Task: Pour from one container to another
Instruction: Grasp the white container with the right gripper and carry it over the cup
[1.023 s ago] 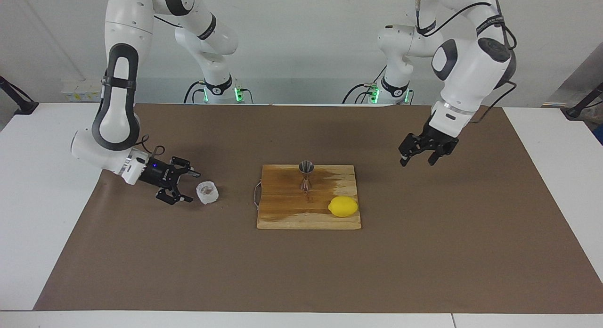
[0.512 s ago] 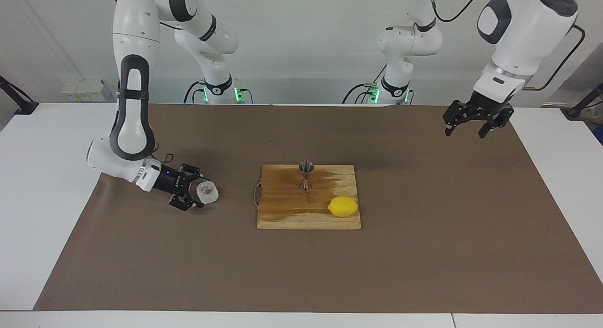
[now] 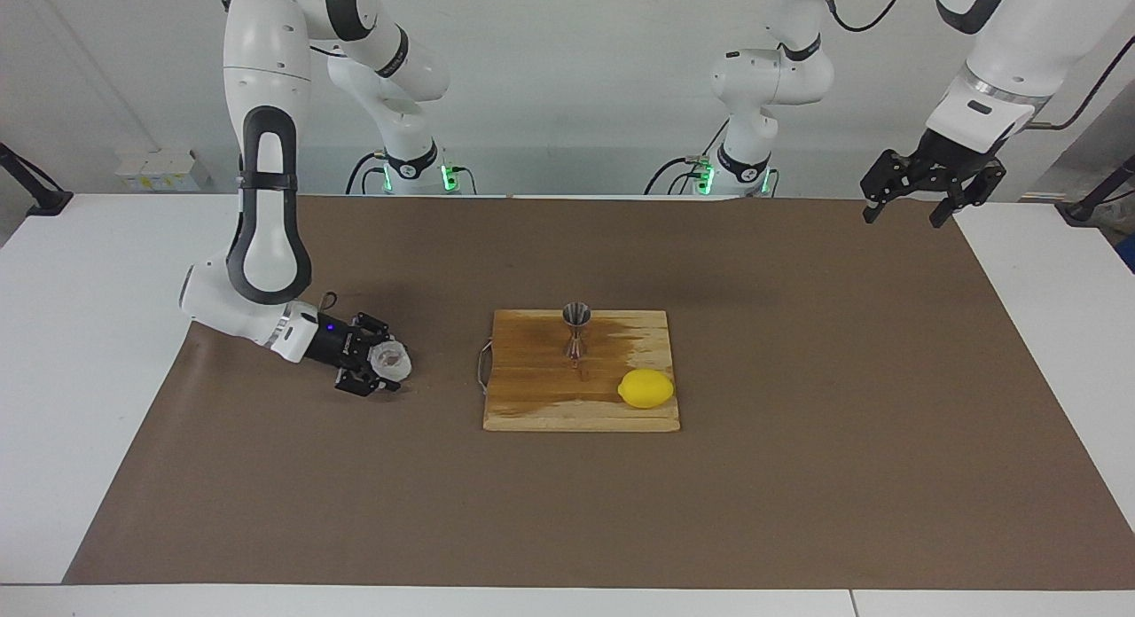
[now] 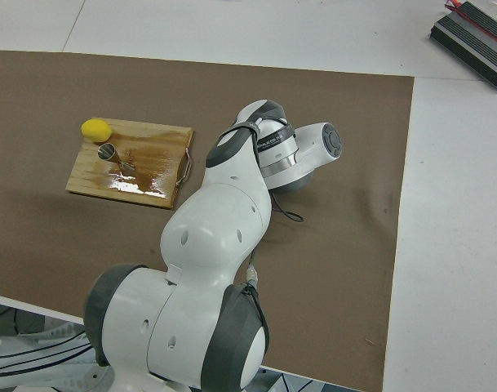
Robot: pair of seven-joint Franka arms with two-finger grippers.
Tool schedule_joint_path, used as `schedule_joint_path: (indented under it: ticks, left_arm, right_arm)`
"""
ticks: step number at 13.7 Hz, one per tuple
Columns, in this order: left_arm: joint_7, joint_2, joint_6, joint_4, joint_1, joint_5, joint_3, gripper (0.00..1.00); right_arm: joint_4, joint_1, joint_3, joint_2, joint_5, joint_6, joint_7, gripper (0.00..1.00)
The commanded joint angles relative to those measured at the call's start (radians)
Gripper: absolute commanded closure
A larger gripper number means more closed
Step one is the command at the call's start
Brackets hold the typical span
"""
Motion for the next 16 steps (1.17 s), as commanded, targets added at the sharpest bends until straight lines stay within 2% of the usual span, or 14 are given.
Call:
schedule_joint_path:
  ticks: [1, 3, 6, 11, 14, 16]
  left_arm:
    - [0.042, 0.01, -0.029, 0.021, -0.001, 0.017, -0.005, 0.0]
    - [0.039, 0.001, -0.026, 0.004, -0.001, 0.015, -0.005, 0.0]
    - [0.039, -0.014, -0.029, -0.027, 0.007, 0.015, -0.005, 0.0]
    - [0.036, -0.036, -0.044, -0.068, 0.106, 0.018, -0.003, 0.0]
    - [0.037, -0.042, -0.041, -0.074, 0.094, 0.018, -0.005, 0.0]
    - [0.034, -0.042, -0.038, -0.074, 0.091, 0.018, -0.014, 0.0]
  right_arm:
    - [-0.007, 0.0, 0.008, -0.028, 0.011, -0.004, 0.05, 0.88]
    - [-0.003, 0.041, 0.01, -0.068, 0.011, -0.003, 0.16, 0.93]
    - [0.007, 0.138, 0.01, -0.16, -0.003, 0.007, 0.436, 0.93]
    - [0.089, 0.282, 0.011, -0.208, -0.014, 0.016, 0.753, 0.94]
    - [0.091, 0.397, 0.011, -0.22, -0.018, 0.133, 0.86, 0.94]
    - [0.093, 0.463, 0.011, -0.215, -0.119, 0.226, 0.943, 0.94]
